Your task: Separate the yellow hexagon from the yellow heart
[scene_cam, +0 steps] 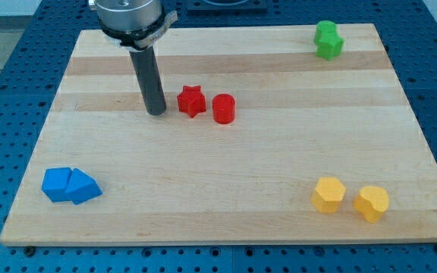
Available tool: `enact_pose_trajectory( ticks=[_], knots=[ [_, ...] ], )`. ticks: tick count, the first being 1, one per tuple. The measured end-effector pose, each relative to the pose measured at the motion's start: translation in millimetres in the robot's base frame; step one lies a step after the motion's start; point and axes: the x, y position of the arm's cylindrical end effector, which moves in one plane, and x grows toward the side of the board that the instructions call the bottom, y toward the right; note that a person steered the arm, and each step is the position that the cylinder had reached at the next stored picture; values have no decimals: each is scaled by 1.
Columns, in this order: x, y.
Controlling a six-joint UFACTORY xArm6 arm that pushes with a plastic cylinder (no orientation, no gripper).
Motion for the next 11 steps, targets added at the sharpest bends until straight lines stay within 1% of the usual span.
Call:
enact_pose_trajectory(
  ticks=[1, 2, 3, 4, 5, 6, 7, 8, 9, 10, 11],
  knots=[
    [29, 43],
    [36, 86],
    [15, 130],
    [15, 180],
    [22, 281],
    [71, 340],
    [111, 373],
    [149, 371],
    [176, 365],
    [178, 340],
    [178, 284]
  ],
)
